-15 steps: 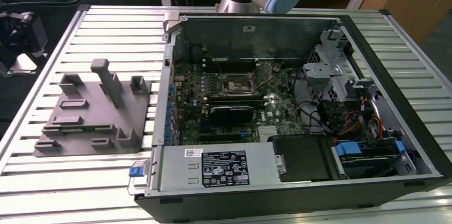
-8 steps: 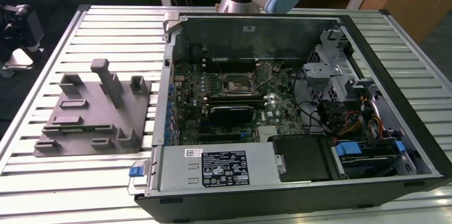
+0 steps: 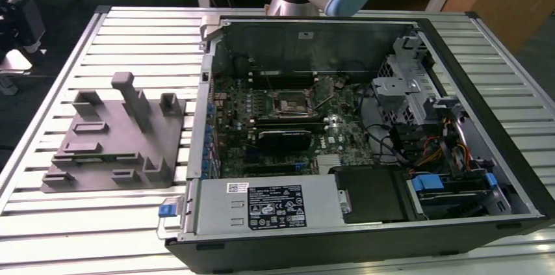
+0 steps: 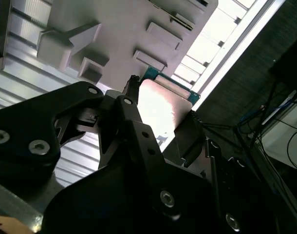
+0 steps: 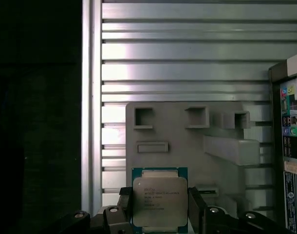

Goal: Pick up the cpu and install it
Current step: 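Pick up the cpu and move it towards the insertion slot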

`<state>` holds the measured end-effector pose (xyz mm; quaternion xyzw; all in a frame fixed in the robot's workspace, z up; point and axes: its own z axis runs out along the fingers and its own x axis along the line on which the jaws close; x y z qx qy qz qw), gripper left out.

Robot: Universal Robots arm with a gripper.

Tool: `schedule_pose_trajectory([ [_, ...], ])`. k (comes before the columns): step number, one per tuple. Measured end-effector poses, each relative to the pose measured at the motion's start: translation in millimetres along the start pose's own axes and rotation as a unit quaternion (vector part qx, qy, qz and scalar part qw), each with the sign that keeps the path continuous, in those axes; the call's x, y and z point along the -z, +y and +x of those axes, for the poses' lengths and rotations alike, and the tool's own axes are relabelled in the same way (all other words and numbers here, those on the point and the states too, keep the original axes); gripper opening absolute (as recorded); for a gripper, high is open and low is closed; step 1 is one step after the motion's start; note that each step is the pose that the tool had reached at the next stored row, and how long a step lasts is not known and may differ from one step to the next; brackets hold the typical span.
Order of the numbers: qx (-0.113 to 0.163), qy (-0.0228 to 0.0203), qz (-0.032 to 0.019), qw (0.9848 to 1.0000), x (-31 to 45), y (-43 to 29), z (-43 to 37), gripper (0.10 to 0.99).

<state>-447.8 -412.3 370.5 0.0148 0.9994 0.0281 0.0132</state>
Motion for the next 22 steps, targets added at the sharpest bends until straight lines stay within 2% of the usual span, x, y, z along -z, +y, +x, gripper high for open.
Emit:
schedule_pose_trajectory([
  [13, 0.000, -0.0002, 0.0000, 1.0000, 29.0, 1.7, -0.7, 0.541],
  [16, 0.000, -0.0002, 0.0000, 1.0000, 32.7, 1.8, -0.8, 0.541],
  [19, 0.000, -0.0003, -0.0001, 1.0000, 32.7, 1.9, -0.8, 0.541],
  [22, 0.000, -0.0001, 0.0000, 1.0000, 32.8, 2.0, -4.4, 0.541],
])
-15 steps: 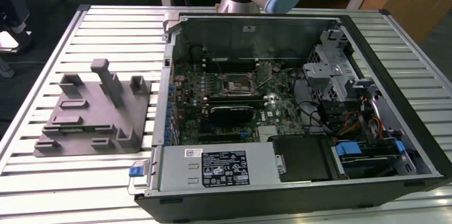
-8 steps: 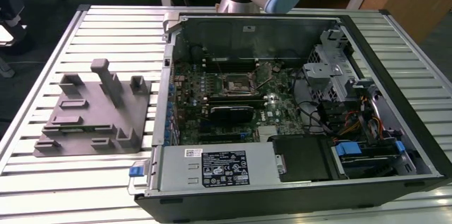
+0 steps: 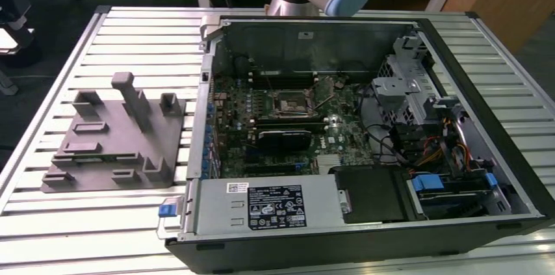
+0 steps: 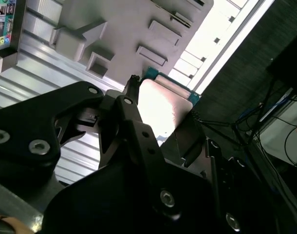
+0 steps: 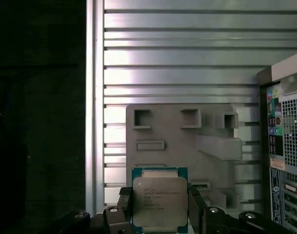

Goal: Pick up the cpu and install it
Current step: 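Pick up the cpu and move it towards the insertion slot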

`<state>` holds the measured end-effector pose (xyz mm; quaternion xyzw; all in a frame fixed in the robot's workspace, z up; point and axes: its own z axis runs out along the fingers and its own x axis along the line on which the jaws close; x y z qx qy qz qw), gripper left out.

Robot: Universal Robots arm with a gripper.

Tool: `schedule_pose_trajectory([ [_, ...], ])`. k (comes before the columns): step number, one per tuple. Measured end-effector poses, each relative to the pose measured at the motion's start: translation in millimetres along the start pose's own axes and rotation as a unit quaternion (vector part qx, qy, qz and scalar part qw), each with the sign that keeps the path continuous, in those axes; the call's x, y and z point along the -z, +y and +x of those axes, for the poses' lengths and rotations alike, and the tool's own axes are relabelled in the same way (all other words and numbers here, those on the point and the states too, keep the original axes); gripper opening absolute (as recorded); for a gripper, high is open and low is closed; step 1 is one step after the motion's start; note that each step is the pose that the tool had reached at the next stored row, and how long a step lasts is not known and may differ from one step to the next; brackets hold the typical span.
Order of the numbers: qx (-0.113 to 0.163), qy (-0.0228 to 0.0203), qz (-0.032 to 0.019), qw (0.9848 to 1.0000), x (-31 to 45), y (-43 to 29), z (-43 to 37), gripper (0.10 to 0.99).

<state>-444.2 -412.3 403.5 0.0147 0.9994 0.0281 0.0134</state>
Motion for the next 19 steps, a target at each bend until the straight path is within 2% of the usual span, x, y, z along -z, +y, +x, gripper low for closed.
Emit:
schedule_pose_trajectory([
  [8, 0.000, 0.0000, 0.0000, 1.0000, -0.5, 0.5, -16.7, 0.541],
  [19, 0.000, -0.0001, 0.0000, 1.0000, -1.4, 1.4, -49.7, 0.541],
])
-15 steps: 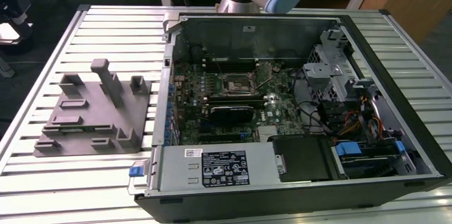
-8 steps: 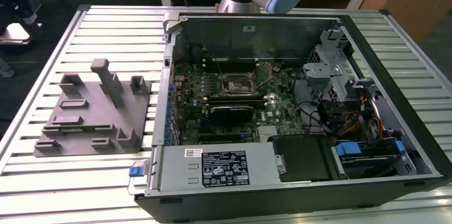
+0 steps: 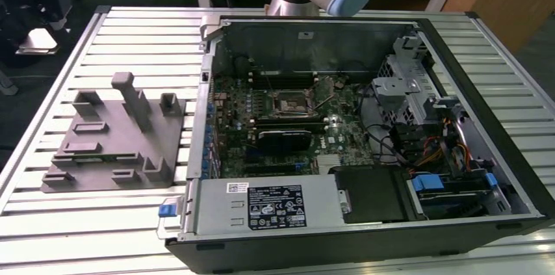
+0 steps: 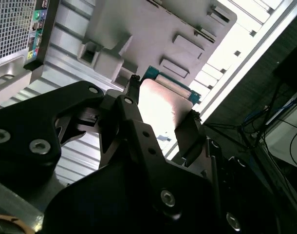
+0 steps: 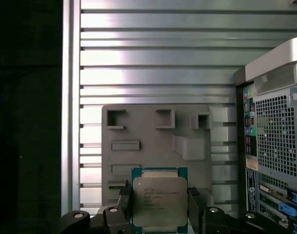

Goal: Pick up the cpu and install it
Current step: 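Pick up the cpu and move it towards the insertion slot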

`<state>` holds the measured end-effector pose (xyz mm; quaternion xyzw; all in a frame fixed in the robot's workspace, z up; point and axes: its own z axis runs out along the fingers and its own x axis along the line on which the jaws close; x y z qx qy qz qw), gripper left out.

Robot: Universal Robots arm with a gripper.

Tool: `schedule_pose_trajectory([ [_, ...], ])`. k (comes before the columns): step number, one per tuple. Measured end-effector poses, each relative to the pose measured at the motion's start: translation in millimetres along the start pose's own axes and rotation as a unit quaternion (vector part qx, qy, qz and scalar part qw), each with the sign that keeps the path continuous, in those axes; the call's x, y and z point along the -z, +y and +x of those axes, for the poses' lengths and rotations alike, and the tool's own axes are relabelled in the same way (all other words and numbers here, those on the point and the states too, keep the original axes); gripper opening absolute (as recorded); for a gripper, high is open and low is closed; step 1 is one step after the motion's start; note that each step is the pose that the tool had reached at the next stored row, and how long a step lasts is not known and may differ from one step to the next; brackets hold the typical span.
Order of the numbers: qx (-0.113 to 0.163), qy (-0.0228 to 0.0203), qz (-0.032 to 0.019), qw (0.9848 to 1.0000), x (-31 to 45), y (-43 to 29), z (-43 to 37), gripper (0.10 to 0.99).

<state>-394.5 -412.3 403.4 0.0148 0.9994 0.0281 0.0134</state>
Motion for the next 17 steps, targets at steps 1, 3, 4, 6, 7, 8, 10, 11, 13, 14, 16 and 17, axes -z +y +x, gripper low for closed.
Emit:
schedule_pose_trajectory([
  [1, 0.000, 0.0000, 0.0000, 1.0000, -0.1, 0.1, -3.2, 0.541],
  [3, 0.000, 0.0000, 0.0000, 1.0000, -0.2, 0.3, -9.7, 0.541],
  [4, 0.000, 0.0000, 0.0000, 1.0000, -0.4, 0.4, -13.2, 0.541],
  [6, 0.000, 0.0001, 0.0000, 1.0000, -0.5, 0.6, -20.2, 0.541],
  [7, 0.000, 0.0000, 0.0000, 1.0000, -0.7, 0.7, -23.5, 0.541],
  [8, 0.000, 0.0000, 0.0000, 1.0000, -0.8, 0.8, -26.9, 0.541],
  [10, 0.000, 0.0000, 0.0000, 1.0000, -0.9, 1.0, -34.0, 0.541],
  [11, 0.000, 0.0001, 0.0000, 1.0000, -1.0, 1.1, -37.6, 0.541],
  [13, 0.000, 0.0000, 0.0000, 1.0000, -1.3, 1.3, -45.1, 0.541],
  [14, 0.000, 0.0000, 0.0000, 1.0000, -1.3, 1.4, -48.7, 0.541],
  [16, 0.000, 0.0000, 0.0000, 1.0000, -1.5, 1.6, -56.0, 0.541],
  [17, 0.000, 0.0000, 0.0000, 1.0000, -1.6, 1.7, -59.7, 0.541],
])
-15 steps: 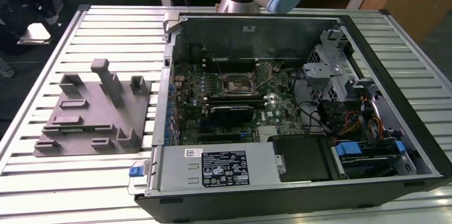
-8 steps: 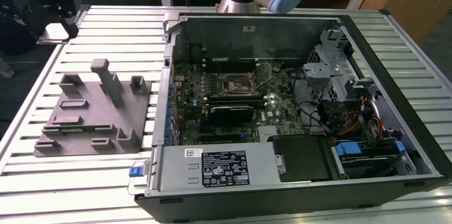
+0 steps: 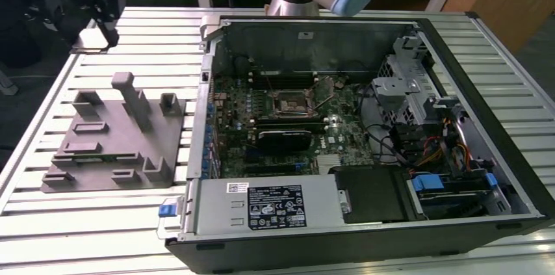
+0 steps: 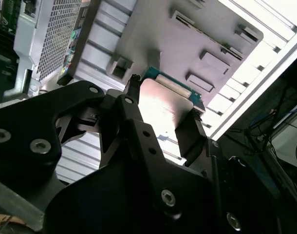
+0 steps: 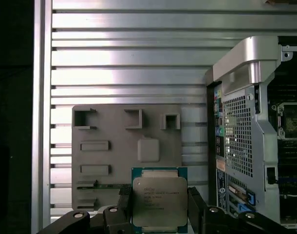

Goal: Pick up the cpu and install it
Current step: 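Pick up the cpu and move it towards the insertion slot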

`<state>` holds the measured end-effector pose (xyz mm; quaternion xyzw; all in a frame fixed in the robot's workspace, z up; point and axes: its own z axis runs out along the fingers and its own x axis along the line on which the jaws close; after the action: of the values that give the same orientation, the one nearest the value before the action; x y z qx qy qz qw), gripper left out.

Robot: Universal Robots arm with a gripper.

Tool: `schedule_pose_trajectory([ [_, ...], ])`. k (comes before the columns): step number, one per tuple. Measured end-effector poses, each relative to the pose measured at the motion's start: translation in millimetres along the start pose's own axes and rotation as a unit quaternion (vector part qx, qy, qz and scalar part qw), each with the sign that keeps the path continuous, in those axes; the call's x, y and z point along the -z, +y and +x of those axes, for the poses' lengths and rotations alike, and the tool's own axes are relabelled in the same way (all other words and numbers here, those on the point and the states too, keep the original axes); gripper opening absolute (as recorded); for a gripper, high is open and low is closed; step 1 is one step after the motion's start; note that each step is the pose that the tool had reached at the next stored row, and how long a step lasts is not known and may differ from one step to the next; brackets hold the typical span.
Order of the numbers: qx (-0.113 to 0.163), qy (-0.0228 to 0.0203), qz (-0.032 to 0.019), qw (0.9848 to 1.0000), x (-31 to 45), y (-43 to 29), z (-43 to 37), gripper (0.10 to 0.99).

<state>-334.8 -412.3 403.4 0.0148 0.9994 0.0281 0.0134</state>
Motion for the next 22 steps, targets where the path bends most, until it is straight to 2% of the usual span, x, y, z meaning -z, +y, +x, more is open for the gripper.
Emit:
schedule_pose_trajectory([
  [22, 0.000, 0.0001, 0.0001, 1.0000, -2.3, 2.4, -84.3, 0.541],
])
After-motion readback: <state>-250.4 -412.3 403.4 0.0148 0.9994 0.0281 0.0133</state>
